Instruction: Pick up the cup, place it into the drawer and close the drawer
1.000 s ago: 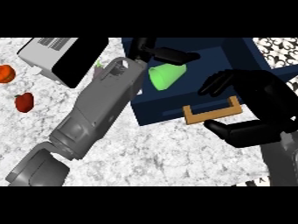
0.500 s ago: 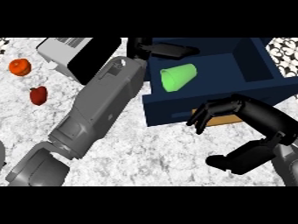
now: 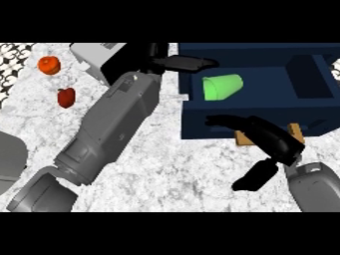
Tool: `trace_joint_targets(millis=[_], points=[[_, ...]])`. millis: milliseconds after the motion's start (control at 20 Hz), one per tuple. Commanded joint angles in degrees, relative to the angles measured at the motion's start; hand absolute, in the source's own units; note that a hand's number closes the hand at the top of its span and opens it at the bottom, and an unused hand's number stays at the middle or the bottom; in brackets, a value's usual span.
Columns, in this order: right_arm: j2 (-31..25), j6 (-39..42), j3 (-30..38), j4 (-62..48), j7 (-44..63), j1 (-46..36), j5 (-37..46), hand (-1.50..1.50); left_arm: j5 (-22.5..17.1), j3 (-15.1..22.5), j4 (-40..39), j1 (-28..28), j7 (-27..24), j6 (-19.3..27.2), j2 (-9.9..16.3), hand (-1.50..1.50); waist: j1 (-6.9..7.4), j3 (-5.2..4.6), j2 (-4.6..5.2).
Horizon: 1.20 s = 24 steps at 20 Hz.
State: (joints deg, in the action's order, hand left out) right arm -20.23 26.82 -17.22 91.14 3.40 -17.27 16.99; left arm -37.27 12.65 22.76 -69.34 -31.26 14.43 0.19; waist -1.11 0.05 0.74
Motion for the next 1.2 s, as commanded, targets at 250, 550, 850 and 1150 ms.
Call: trace_joint_targets(millis=[250,550,850,1150], points=[[3.24,-8.4,-4.15,-32.12,-12.51,-8.31,13.8,1.5,-0.39,-0.66,6.06,7.1,-1.26,-3.2,2.16,-1.5,5.22,0.08,-0.12],[3.47,-13.97,3.42,-48.21,-22.52,-18.76,12.58,1.5,-1.1,-0.39,11.39,13.69,0.8,-7.34,5.76,-1.5,7.06,0.17,-0.11],[1.96,-17.33,11.29,-58.21,-25.45,-29.1,9.51,1.5,-0.98,0.18,14.96,14.89,2.72,-9.2,8.25,-1.5,9.26,0.28,0.67],[-1.97,-18.58,16.47,-62.84,-24.62,-34.9,6.99,1.5,-0.89,0.76,16.65,19.62,2.6,-12.34,10.8,-1.5,11.19,0.26,1.24]])
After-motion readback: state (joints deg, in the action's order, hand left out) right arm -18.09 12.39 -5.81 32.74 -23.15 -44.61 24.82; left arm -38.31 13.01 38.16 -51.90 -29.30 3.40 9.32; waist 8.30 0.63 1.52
